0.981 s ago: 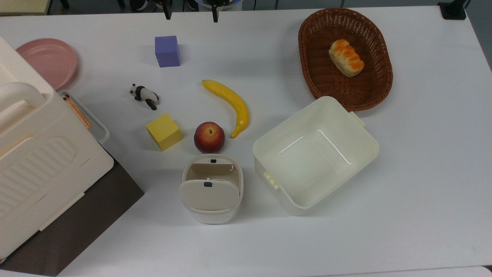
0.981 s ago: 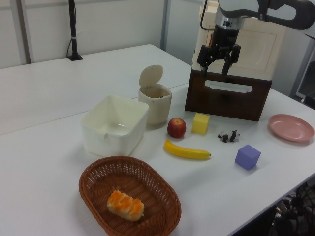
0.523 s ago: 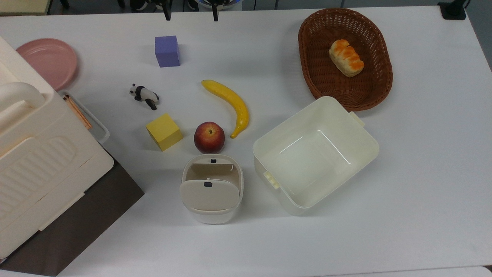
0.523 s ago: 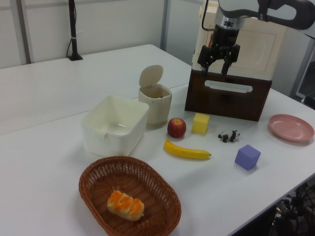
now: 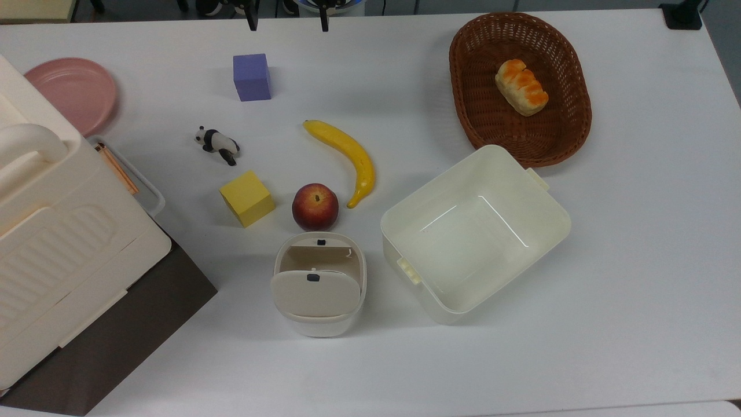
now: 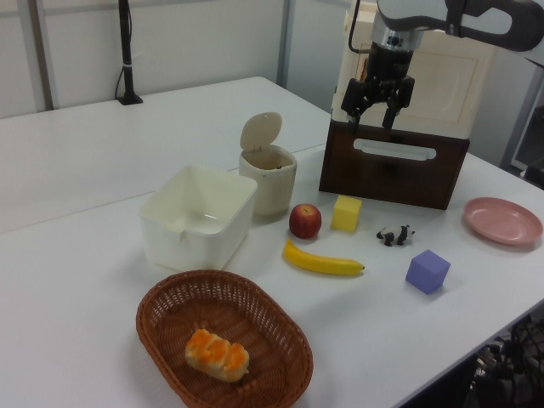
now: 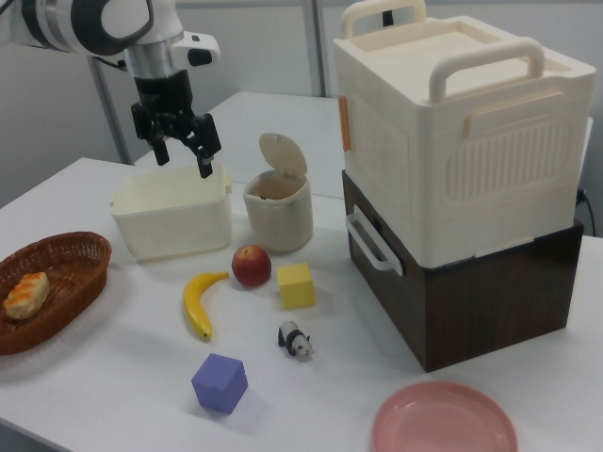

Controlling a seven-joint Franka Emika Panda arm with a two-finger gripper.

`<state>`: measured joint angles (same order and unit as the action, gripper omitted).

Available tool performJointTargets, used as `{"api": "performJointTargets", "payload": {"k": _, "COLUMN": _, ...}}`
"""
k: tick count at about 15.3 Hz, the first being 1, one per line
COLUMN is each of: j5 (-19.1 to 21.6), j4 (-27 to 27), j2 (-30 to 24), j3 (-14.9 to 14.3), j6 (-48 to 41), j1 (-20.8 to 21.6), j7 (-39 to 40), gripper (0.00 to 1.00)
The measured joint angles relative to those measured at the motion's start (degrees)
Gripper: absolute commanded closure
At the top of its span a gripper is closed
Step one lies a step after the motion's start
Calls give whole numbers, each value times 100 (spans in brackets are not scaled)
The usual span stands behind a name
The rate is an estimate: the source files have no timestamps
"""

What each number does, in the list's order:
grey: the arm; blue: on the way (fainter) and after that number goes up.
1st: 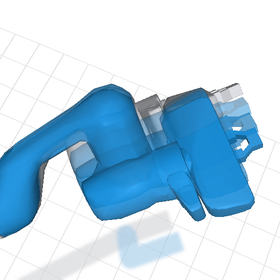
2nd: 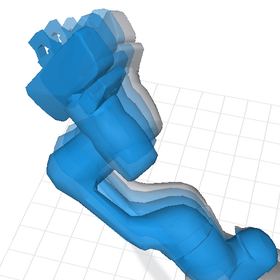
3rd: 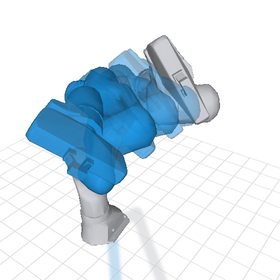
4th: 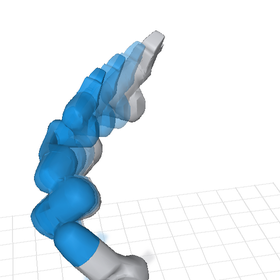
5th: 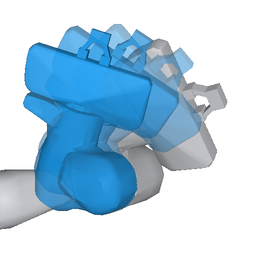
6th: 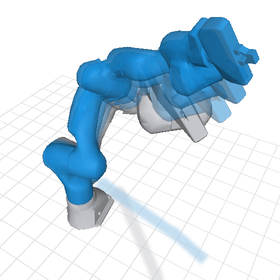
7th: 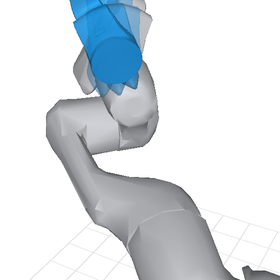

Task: Close the trash can

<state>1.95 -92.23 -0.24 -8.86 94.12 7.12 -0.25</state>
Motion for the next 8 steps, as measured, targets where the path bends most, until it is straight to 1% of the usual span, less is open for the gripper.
{"api": "performJointTargets", "payload": {"k": 1, "j5": 0, "j4": 0, "j2": 0, "j3": 0, "j6": 0, "j1": 0, "j7": 0, "gripper": 0}}
{"api": "performJointTargets", "payload": {"k": 2, "j5": 0, "j4": 0, "j2": 0, "j3": 0, "j6": 0, "j1": 0, "j7": 1, "gripper": 3}}
{"api": "performJointTargets", "payload": {"k": 3, "j5": 0, "j4": 0, "j2": 0, "j3": 0, "j6": 0, "j1": 0, "j7": 1, "gripper": 24}}
{"api": "performJointTargets", "payload": {"k": 5, "j5": 0, "j4": 0, "j2": -1, "j3": 0, "j6": 0, "j1": 0, "j7": 2, "gripper": 79}}
{"api": "performJointTargets", "payload": {"k": 6, "j5": 0, "j4": 0, "j2": -1, "j3": 0, "j6": 0, "j1": 0, "j7": 2, "gripper": 100}}
{"api": "performJointTargets", "payload": {"k": 8, "j5": 0, "j4": 0, "j2": -1, "j3": -1, "j6": 0, "j1": 0, "j7": 3, "gripper": 100}}
